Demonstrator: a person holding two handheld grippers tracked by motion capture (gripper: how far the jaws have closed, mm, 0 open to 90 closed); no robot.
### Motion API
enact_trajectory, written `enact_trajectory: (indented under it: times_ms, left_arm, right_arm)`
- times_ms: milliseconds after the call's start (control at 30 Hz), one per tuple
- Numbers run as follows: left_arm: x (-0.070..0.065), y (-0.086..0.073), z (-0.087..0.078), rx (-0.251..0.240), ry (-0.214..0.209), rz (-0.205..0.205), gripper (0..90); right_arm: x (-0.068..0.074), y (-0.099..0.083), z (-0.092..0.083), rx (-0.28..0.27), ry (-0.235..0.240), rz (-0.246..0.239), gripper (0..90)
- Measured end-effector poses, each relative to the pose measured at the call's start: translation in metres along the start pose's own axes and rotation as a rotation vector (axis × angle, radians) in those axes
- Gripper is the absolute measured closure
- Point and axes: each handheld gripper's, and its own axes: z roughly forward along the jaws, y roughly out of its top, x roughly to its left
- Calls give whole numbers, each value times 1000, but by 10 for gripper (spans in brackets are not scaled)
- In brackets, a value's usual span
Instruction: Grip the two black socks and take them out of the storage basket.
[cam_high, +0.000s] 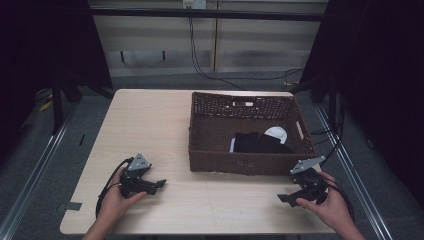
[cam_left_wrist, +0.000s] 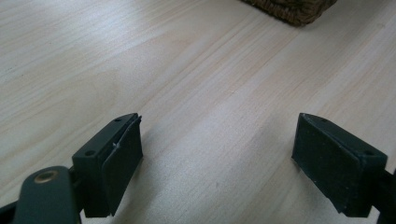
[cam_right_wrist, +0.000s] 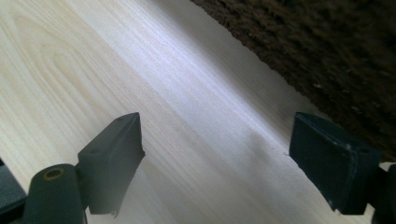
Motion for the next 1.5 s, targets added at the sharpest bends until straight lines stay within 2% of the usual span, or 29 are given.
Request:
enact_trajectory:
  times_ms: [233, 467, 600, 967, 1200, 1500]
  left_arm:
    - [0, 0, 0, -1, -3, 5, 152]
    - [1, 0, 0, -1, -5, 8, 152]
    - [1, 0, 0, 0, -7, 5, 152]
    - [1, 0, -1, 1, -10, 9, 152]
    - [1, 0, -1, 1, -11, 8, 152]
    - [1, 0, -1, 1, -12, 11, 152]
  right_arm:
    - [-1, 12, -16, 2, 23, -8, 179]
    - [-3, 26, -29, 53, 44, -38, 182]
    - [-3, 33, -36, 74, 42, -45, 185]
    - [-5, 64, -57, 78, 41, -81, 199]
    - [-9, 81, -65, 89, 52, -92, 215]
    - [-18, 106, -66, 85, 38, -95, 214]
